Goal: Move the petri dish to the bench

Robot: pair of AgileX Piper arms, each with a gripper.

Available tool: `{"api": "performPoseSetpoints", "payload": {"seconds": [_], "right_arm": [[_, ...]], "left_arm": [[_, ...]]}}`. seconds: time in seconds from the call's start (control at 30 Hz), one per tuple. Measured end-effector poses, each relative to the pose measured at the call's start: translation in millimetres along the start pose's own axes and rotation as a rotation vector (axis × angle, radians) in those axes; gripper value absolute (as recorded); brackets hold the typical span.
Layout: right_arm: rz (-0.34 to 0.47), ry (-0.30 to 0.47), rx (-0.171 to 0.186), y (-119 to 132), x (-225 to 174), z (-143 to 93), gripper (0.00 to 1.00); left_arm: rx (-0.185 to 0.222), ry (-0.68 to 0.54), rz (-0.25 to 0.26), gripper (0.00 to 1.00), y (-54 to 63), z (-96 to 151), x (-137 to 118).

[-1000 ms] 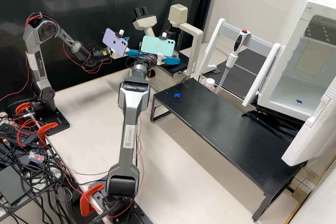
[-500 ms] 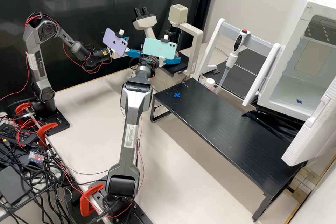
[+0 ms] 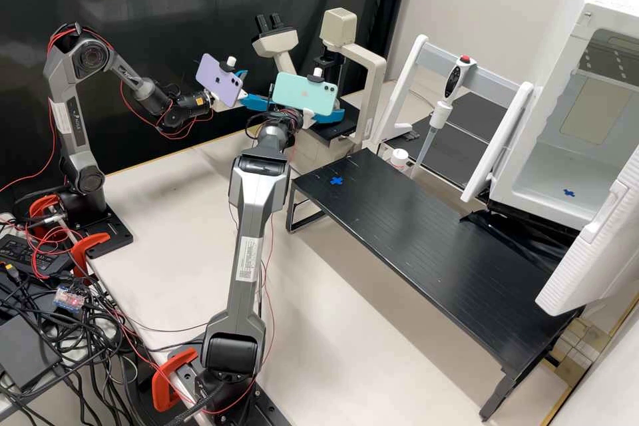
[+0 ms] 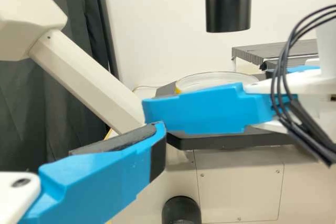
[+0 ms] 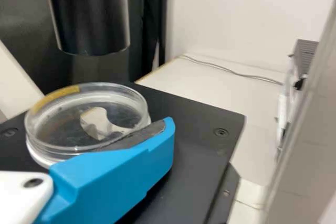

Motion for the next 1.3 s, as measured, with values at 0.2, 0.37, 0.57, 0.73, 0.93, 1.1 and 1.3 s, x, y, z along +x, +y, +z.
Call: {"api": "performPoseSetpoints", "payload": {"seconds": [0.2,0.37,0.57,0.73,0.93,1.1,1.3], "right_arm": [[0.053,-0.012,-0.050,-0.6,-4.5,-8.7,1.00],[0.051,-0.016,-0.077,-0.3,-2.9,-11.7,1.00],[0.033,-0.032,-0.061,0.3,-2.6,-12.9,1.00],[0.028,-0.038,-0.064,-3.4,0.1,-10.2,0.00],[0.026,-0.041,-0.065,-4.5,2.0,-8.3,0.00],[0.031,-0.035,-0.061,-2.8,2.3,-10.4,0.00],[0.030,-0.033,-0.061,-2.8,2.3,-10.7,0.00]], "left_arm": [[0.000,0.000,0.000,1.00,0.0,0.0,0.0],[0.000,0.000,0.000,1.00,0.0,0.0,0.0],[0.000,0.000,0.000,1.00,0.0,0.0,0.0],[0.000,0.000,0.000,1.00,0.0,0.0,0.0],[0.000,0.000,0.000,1.00,0.0,0.0,0.0],[0.000,0.000,0.000,1.00,0.0,0.0,0.0],[0.000,0.000,0.000,1.00,0.0,0.0,0.0]]}}
